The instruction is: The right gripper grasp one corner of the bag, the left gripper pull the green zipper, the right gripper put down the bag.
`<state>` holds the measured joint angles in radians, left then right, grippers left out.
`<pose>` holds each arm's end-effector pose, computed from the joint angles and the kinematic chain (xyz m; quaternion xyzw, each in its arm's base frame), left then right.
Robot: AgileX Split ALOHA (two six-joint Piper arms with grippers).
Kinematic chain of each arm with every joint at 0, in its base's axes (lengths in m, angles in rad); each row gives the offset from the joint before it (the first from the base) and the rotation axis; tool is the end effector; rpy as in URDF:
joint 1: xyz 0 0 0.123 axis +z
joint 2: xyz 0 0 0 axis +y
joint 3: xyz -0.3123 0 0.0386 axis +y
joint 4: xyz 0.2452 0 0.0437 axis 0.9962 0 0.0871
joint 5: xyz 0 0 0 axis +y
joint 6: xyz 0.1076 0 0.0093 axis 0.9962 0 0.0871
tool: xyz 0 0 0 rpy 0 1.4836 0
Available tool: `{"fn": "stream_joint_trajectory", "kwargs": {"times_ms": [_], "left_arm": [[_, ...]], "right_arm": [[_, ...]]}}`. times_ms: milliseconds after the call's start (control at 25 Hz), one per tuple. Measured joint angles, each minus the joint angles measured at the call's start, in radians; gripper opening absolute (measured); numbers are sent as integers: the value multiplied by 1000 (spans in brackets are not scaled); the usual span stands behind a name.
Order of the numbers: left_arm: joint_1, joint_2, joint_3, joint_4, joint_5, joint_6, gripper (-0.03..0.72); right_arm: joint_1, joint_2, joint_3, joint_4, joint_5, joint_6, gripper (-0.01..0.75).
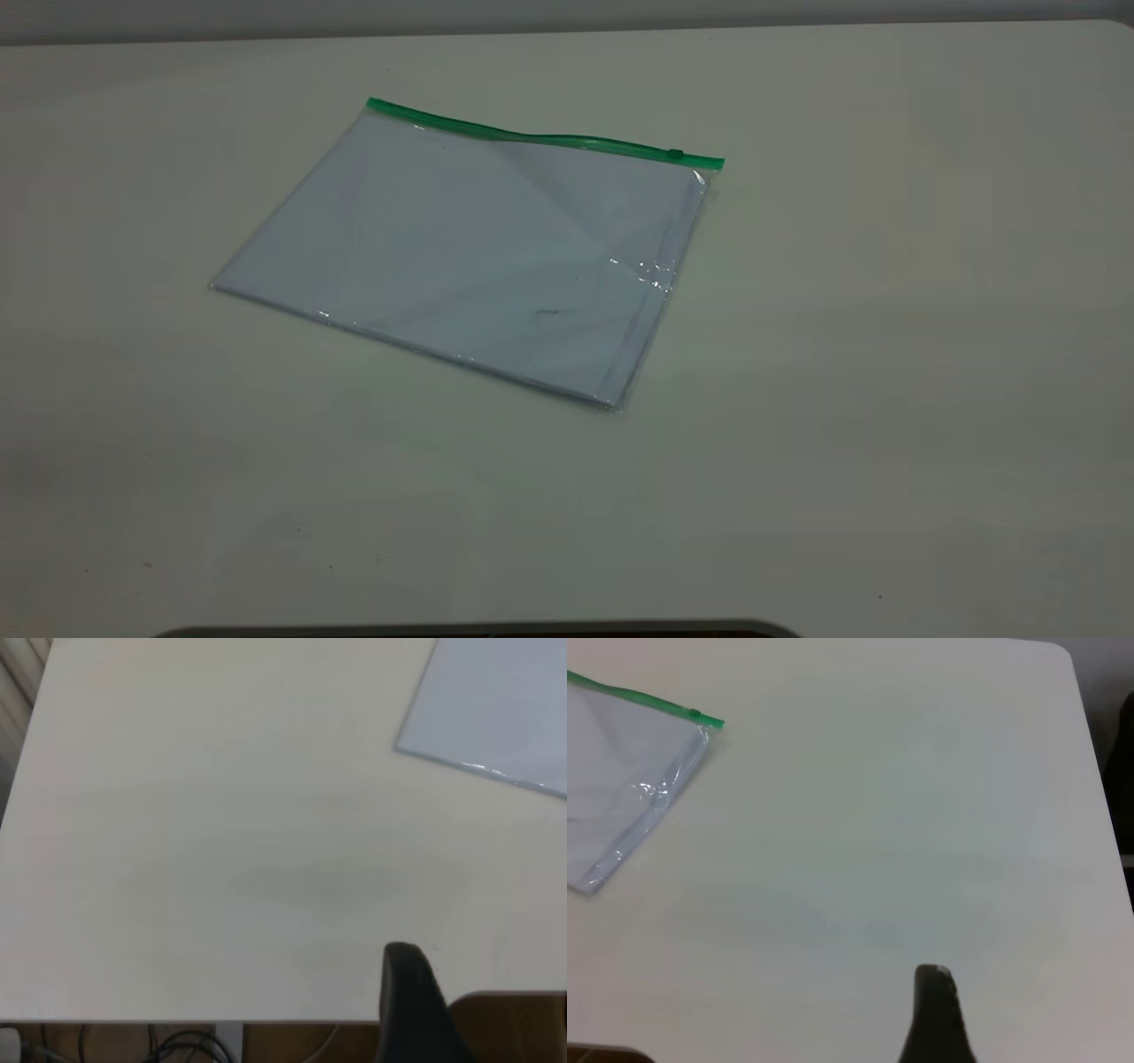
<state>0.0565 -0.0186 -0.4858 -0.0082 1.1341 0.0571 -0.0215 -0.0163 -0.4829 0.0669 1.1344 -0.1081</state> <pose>-0.0269 -0.0023 0.2567 0.0006 0.8707 0.0238 0.4912 -0.0264 0.0071 0.2561 -0.0402 0.8706 0.0016 0.4903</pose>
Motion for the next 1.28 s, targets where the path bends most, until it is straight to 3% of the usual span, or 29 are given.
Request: {"fn": "stream_joint_trajectory", "kwargs": {"times_ms": [200,480,960,1280], "left_arm": [[0,67,-28,18,-25,-20,479],[0,321,-131,18,-60,-15,583],[0,879,-366,-31,-362,83,590],[-34,1261,-569,-223,-533,220,590]], "right_arm": [[0,0,0,23,-2,0,591],[0,68,-11,42,-27,3,591],[0,590,-42,141,-294,-24,591],[0,910,-108,316,-439,-191,591]]}}
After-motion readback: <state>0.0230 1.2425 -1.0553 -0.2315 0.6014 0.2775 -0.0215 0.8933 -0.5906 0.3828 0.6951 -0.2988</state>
